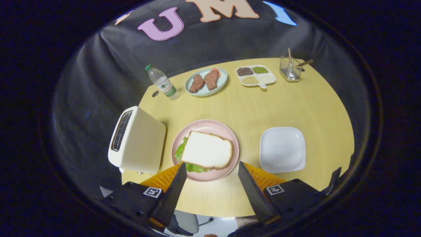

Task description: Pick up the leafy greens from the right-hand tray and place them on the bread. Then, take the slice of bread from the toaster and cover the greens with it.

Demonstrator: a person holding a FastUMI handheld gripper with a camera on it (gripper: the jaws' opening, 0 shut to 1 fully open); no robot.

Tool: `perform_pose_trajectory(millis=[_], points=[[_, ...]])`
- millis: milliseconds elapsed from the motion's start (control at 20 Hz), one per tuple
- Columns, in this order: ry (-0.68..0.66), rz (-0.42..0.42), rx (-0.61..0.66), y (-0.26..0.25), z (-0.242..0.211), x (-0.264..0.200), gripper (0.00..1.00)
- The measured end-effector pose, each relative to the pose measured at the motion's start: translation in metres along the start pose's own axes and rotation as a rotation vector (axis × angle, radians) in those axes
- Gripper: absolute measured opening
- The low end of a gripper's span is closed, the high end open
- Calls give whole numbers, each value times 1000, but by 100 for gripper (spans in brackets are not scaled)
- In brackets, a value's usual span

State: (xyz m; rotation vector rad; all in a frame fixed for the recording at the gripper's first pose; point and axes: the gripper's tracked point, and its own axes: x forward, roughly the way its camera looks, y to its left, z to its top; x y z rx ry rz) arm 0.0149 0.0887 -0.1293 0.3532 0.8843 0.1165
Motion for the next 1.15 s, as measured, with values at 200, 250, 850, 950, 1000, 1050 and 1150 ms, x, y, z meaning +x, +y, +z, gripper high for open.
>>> perform_pose_trajectory(millis=[200, 250, 850, 950, 1000, 1050, 1150], points=[[-232, -54, -53, -6, 47, -41, 98], [-281, -54, -60, -5, 56, -51, 98], [-731, -26, -224, 7, 123, -138, 98], [-757, -21, -235, 12, 122, -142, 98], [-766, -16, -236, 14, 123, -141, 98], [-771, -16, -234, 14, 121, -142, 98], [-781, -17, -237, 15, 119, -141, 98]])
